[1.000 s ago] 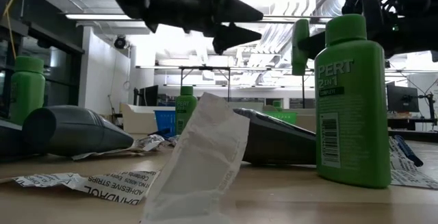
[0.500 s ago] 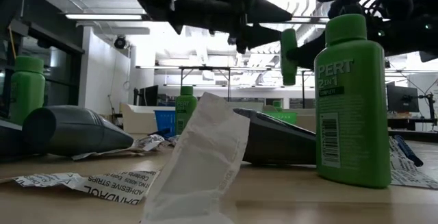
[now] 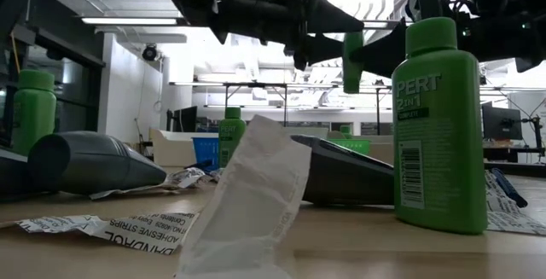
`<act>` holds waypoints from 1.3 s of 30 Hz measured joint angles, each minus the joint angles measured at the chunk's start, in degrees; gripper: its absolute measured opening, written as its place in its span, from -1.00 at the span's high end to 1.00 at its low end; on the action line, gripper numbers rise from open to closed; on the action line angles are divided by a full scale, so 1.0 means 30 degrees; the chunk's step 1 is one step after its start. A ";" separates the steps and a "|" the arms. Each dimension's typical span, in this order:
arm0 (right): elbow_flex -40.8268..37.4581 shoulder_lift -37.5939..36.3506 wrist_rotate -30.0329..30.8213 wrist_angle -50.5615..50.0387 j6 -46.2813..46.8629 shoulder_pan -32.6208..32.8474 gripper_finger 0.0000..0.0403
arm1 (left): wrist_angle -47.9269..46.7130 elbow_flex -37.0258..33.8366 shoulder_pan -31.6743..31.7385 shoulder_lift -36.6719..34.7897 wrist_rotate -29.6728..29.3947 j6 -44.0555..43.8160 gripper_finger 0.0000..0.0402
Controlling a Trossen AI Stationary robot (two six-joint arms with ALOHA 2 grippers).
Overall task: Pick & Place Travel size toiletries
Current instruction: Put the green shampoo bottle into the gray bin
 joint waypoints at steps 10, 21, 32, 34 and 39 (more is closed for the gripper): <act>0.0073 0.0000 -0.0133 0.0133 -0.0007 0.0000 0.41 | 0.0374 -0.0001 0.0000 0.0000 -0.0364 0.0146 -0.44; 0.0080 0.0000 -0.0131 0.0117 -0.0007 0.0007 0.41 | 0.1301 0.0325 -0.0036 0.1020 -0.0454 -0.0212 -0.44; 0.0080 0.0000 0.0025 -0.0058 -0.0119 0.0004 0.41 | 0.0595 0.0364 0.0000 0.0911 -0.0574 0.0102 0.09; 0.0080 -0.0005 0.0027 -0.0015 -0.0042 0.0001 0.41 | 0.0575 0.0364 -0.0004 0.0911 -0.0554 0.0242 0.23; 0.0080 -0.0007 0.0038 -0.0022 -0.0072 0.0000 0.41 | 0.0567 0.0364 0.0000 0.0911 -0.0532 0.0291 0.41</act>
